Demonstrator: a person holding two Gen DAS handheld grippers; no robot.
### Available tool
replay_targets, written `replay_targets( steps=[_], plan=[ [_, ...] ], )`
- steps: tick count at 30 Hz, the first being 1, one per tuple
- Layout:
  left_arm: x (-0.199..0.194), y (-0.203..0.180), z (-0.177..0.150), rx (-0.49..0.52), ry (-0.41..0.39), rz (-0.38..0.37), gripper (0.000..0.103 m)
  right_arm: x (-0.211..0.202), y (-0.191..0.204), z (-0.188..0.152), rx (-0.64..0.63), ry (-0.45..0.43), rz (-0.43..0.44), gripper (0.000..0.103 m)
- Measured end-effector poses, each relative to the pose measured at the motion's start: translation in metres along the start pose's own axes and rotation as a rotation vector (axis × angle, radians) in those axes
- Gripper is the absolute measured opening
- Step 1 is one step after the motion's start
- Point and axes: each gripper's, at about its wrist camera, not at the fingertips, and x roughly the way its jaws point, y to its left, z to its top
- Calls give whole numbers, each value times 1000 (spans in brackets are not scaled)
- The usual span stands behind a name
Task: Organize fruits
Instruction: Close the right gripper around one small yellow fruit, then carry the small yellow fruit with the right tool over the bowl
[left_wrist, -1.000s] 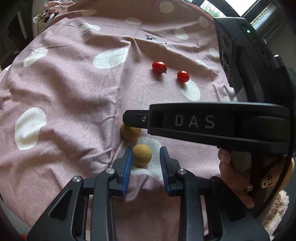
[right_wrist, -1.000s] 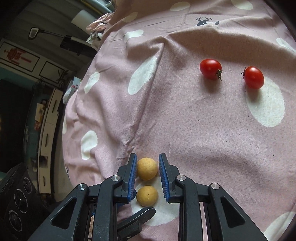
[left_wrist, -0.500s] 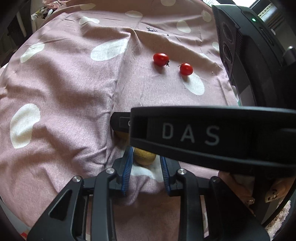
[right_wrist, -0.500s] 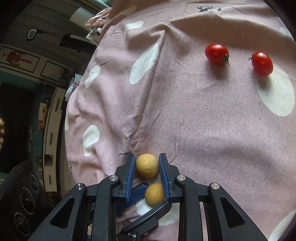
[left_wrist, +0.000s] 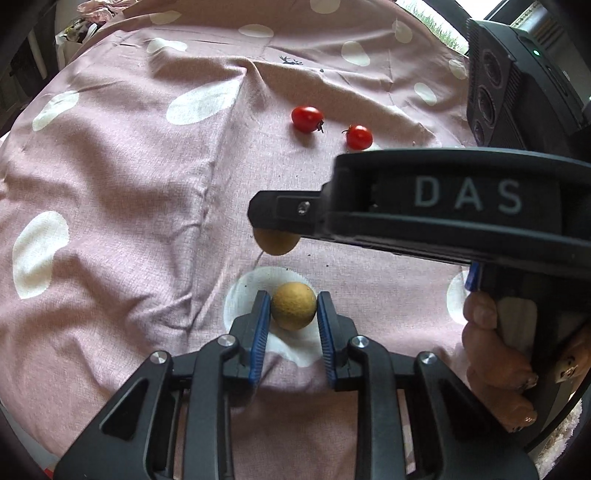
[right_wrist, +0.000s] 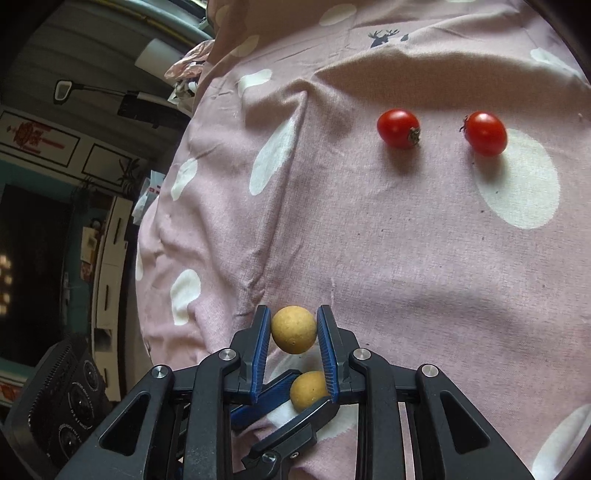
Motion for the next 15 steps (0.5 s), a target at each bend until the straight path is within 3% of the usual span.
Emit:
replay_targets(
  steps=[15],
  plan=[
    [-47, -48, 5, 95, -218, -18, 25, -95, -19, -11, 82, -287, -42, 27]
  ],
)
